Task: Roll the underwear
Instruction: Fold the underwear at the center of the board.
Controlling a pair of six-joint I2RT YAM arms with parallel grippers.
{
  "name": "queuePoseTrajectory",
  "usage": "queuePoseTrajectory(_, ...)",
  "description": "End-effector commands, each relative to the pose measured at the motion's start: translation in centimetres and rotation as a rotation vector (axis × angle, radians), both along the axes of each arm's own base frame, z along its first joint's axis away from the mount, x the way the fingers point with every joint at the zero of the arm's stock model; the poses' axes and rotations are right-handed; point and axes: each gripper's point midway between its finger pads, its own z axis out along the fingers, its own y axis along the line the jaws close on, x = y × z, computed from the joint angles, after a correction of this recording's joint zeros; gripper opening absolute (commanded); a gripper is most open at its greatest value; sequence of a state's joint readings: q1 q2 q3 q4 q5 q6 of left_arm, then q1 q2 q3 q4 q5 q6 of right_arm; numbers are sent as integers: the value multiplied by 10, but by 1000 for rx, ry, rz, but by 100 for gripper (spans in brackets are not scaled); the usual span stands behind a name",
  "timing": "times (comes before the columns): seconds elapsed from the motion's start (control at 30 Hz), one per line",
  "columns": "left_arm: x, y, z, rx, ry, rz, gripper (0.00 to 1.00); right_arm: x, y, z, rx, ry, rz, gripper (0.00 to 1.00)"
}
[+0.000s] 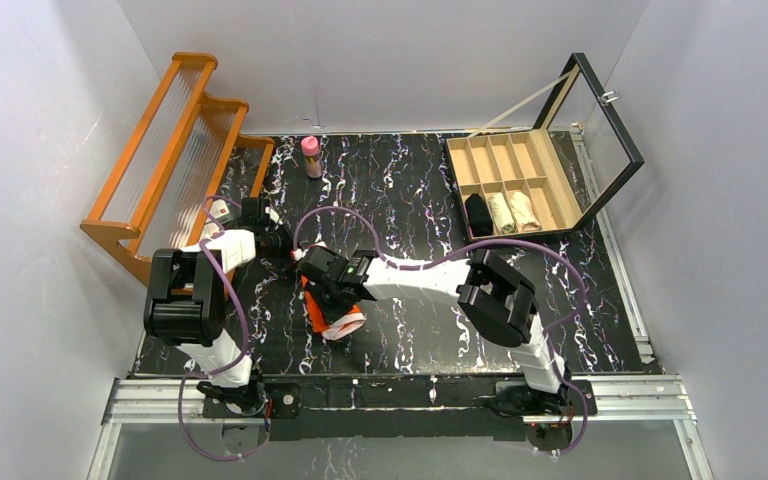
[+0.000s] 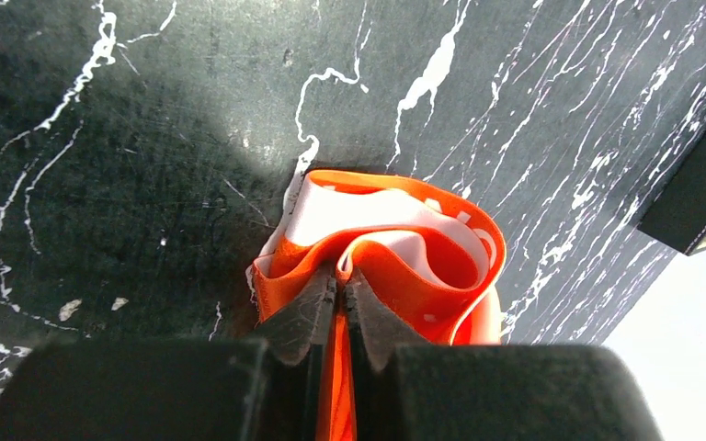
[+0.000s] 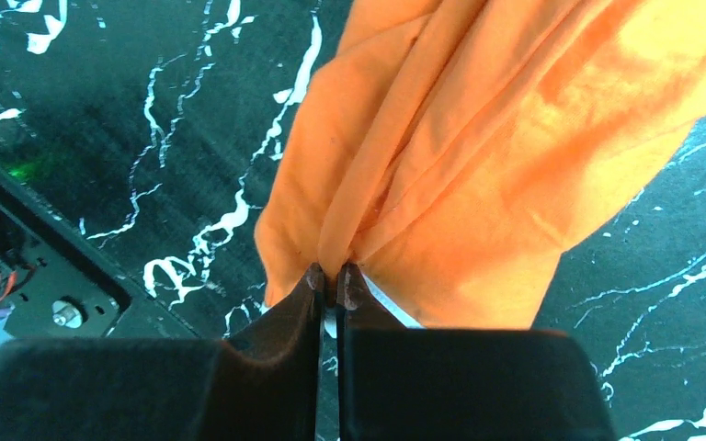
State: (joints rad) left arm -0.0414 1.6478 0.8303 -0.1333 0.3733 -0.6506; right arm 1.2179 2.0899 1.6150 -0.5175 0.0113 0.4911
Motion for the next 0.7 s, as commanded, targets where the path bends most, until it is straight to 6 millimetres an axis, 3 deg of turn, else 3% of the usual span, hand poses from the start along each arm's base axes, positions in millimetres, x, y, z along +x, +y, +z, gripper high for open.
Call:
queuePoseTrajectory(0.0,0,19,5,106,-2,20,7,-6,-5,-20,-50,41,-2,4)
queuePoseTrajectory(0.07,0,26,12,142,-6,26,22,-1,-8,-23,-45,26,-31,5)
queuePoseTrajectory(0.17,0,35,25,191,-5,44,54,-1,-6,-20,3,66,-57,7)
queuePoseTrajectory(0.23,-1,38,34,195,-10,61,63,-1,-9,-21,35,100,-75,8)
queuePoseTrajectory(0.5,-6,37,66,148,-80,131,76,0,-8,-16,130,172,-102,10)
queuePoseTrajectory(0.67,-1,7,83,-34,-159,83,75,0,-8,-14,138,168,-100,10)
